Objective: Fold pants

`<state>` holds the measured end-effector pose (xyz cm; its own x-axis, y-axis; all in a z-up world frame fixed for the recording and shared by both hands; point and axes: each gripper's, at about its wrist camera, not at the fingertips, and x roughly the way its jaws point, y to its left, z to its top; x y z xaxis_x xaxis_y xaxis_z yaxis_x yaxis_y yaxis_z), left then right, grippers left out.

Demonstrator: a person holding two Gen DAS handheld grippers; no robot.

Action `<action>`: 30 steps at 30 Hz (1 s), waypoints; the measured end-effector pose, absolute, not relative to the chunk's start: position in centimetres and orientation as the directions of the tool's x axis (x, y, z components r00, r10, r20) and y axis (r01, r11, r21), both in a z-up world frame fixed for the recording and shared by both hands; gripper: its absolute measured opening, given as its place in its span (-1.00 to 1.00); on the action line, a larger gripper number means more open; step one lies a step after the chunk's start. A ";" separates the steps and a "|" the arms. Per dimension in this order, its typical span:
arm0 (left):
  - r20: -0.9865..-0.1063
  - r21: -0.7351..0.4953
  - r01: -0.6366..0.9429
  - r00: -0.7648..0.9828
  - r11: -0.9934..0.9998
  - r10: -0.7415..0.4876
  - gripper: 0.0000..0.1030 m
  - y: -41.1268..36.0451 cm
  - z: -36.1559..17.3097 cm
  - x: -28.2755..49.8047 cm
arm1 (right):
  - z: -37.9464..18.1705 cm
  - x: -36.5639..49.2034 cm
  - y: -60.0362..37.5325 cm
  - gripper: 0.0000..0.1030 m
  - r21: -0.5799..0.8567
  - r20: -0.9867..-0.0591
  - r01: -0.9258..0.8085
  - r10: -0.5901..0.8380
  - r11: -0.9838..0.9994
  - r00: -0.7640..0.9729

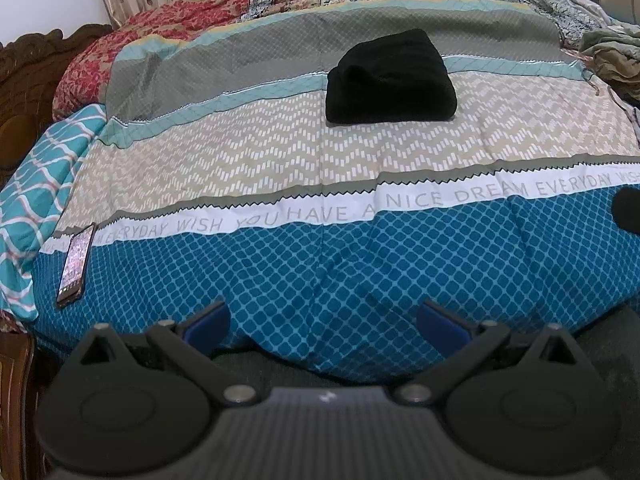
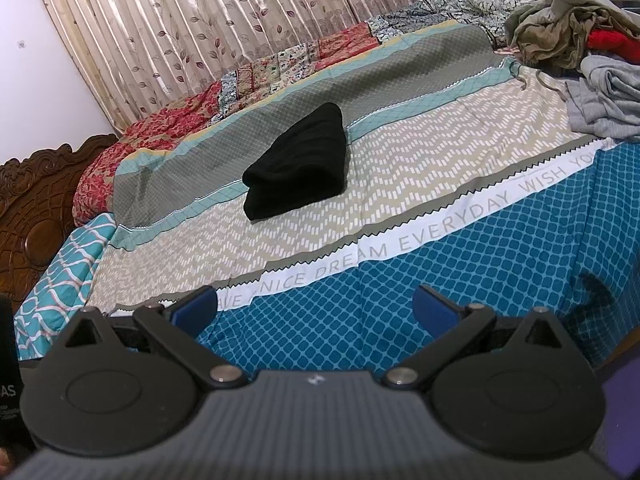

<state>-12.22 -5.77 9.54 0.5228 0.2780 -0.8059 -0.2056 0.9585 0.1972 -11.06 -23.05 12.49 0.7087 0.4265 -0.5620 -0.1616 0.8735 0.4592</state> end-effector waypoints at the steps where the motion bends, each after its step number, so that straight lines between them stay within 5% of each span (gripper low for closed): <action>1: -0.807 0.197 -0.207 0.520 0.958 0.278 1.00 -5.7 9.5 -12.2 | 12.5 -11.1 -23.1 1.00 0.459 -0.562 -0.162 0.427 0.874 0.709; 30: -0.881 0.167 -0.265 0.393 0.950 0.265 1.00 -4.0 6.7 -11.6 | 12.0 -10.9 -23.3 1.00 0.471 -0.571 -0.148 0.428 0.870 0.701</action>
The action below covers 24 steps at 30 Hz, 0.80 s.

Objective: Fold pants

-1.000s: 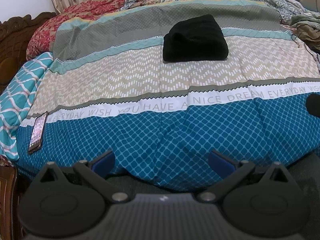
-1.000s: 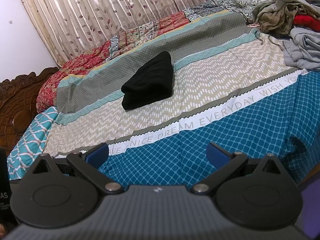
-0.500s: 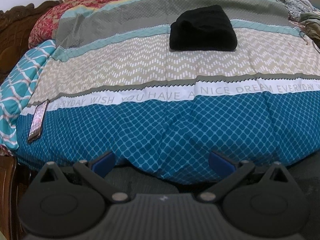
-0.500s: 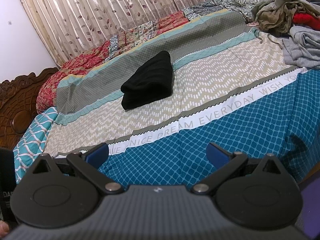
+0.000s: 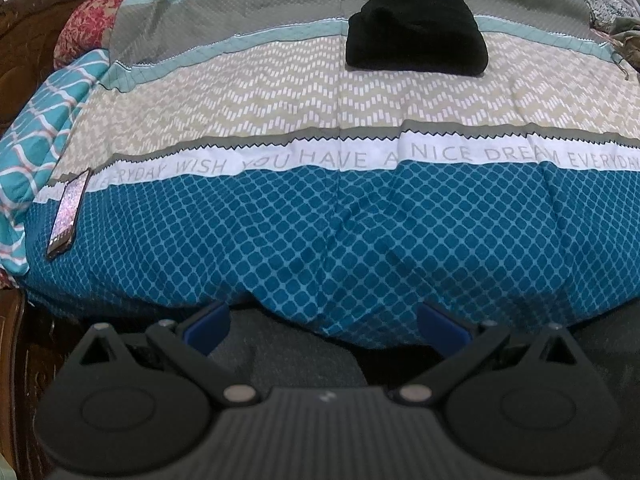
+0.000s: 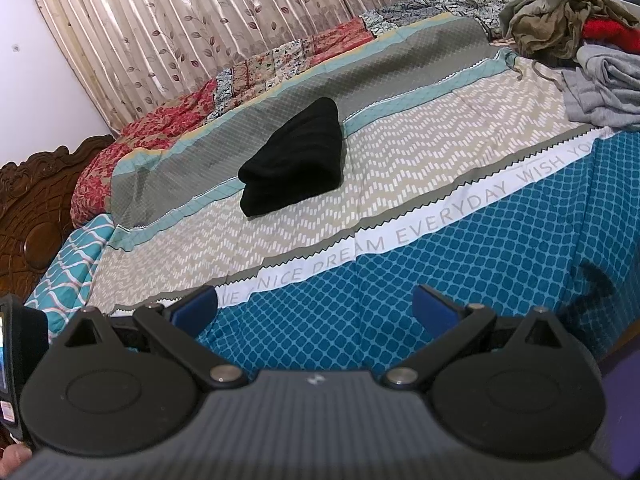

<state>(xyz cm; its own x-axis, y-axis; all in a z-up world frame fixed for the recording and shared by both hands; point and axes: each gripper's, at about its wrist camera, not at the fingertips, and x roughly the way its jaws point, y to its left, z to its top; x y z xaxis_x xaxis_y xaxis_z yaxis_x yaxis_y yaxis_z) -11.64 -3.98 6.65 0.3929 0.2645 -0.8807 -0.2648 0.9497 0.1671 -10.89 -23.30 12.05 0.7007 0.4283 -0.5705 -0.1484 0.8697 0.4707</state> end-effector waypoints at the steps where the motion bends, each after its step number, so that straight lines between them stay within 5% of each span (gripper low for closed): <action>1: -0.883 0.166 -0.265 0.389 0.950 0.263 1.00 -4.0 6.6 -11.6 | 12.0 -10.9 -23.3 1.00 0.471 -0.571 -0.148 0.428 0.870 0.701; 24: -0.885 0.178 -0.268 0.376 0.947 0.273 1.00 -4.0 6.4 -11.6 | 11.9 -11.0 -23.3 1.00 0.469 -0.577 -0.142 0.424 0.872 0.698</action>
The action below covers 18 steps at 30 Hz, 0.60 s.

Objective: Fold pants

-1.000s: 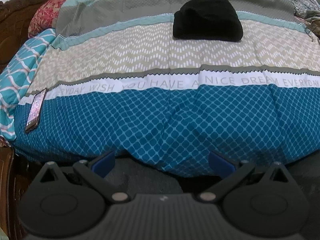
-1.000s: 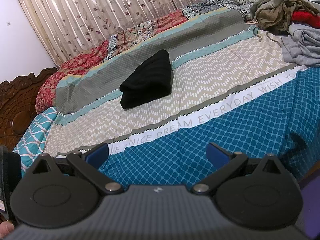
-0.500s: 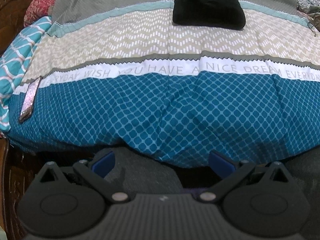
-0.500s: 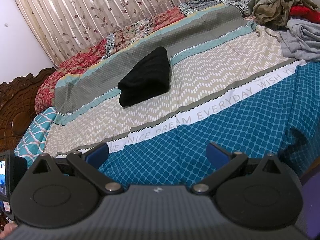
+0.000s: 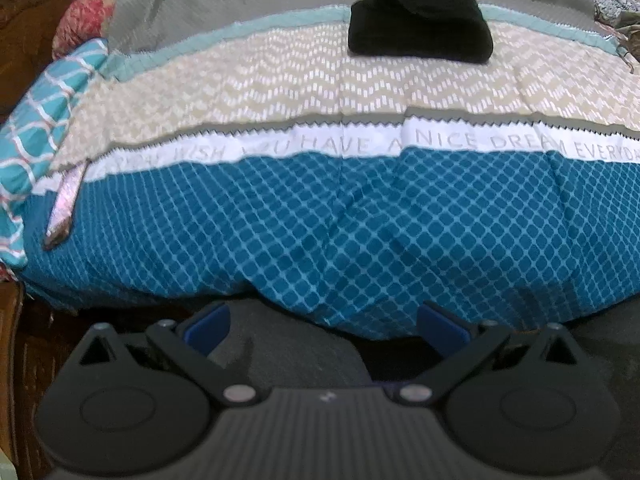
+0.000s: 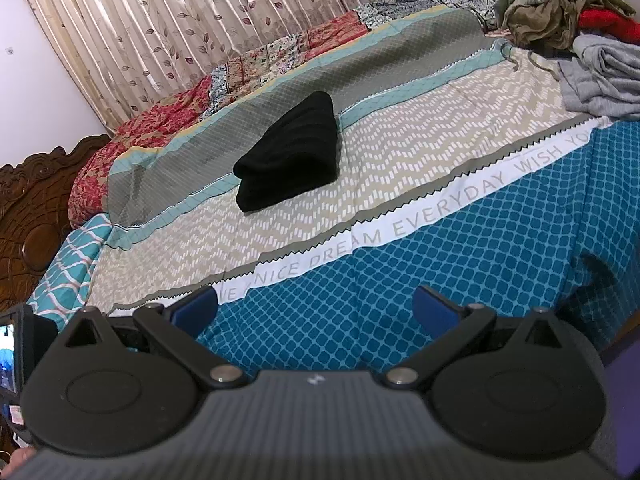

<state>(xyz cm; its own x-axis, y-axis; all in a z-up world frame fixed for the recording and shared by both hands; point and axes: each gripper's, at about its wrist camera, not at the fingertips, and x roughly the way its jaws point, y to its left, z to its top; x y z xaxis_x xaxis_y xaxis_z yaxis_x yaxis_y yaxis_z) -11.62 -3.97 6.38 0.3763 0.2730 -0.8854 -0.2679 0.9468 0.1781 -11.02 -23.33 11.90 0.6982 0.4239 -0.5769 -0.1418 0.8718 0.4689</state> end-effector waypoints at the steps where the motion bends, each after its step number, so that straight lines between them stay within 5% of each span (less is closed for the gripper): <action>1: -0.877 0.187 -0.267 0.388 0.945 0.283 1.00 -4.0 6.6 -11.7 | 12.1 -11.1 -23.3 1.00 0.462 -0.572 -0.148 0.421 0.875 0.703; 18: -0.817 0.245 -0.253 0.466 0.936 0.340 1.00 -5.0 8.2 -12.0 | 12.6 -11.5 -22.6 1.00 0.422 -0.545 -0.181 0.408 0.888 0.733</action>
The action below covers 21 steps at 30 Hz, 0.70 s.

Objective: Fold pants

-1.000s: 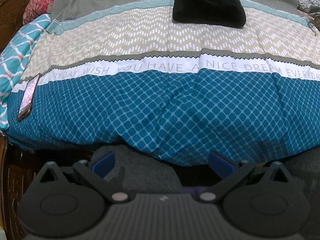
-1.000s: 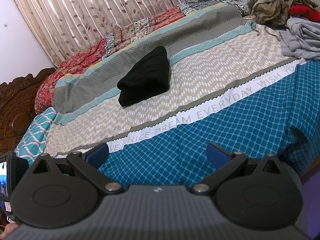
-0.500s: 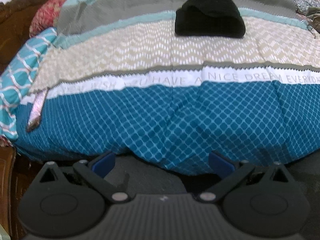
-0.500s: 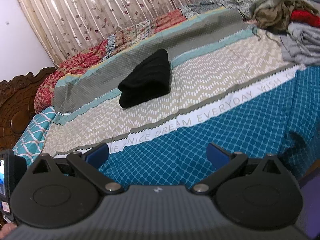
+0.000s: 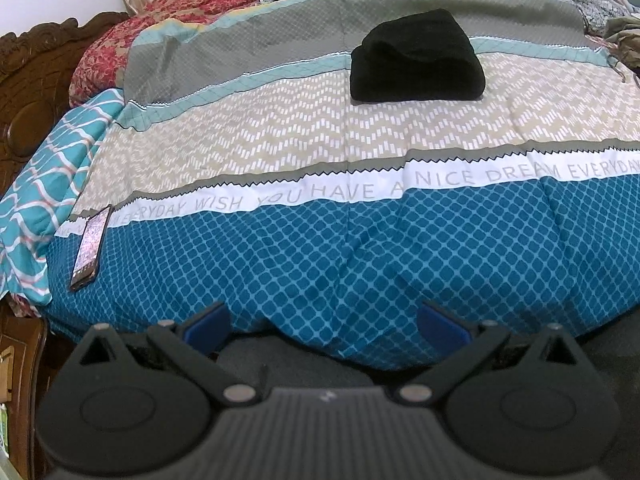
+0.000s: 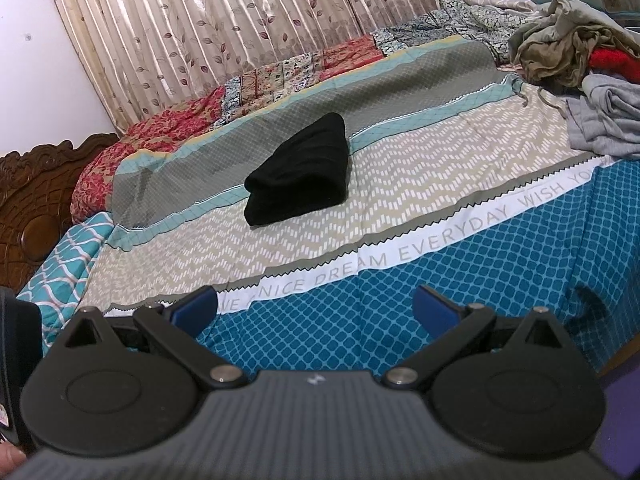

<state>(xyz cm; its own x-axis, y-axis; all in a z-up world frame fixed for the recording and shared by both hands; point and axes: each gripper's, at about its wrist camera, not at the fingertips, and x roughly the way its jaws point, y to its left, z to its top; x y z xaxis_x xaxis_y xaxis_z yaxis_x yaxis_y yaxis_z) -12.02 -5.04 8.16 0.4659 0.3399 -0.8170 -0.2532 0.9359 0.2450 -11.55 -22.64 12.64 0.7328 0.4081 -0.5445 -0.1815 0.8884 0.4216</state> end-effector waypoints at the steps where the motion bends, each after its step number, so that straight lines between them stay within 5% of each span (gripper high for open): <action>1: -0.819 0.243 -0.252 0.463 0.937 0.337 1.00 -5.0 8.1 -12.0 | 12.6 -11.6 -22.6 1.00 0.422 -0.546 -0.180 0.408 0.888 0.732; 21: -0.867 0.210 -0.237 0.404 0.949 0.292 1.00 -4.6 6.9 -11.6 | 12.2 -11.2 -22.6 1.00 0.438 -0.570 -0.159 0.410 0.885 0.712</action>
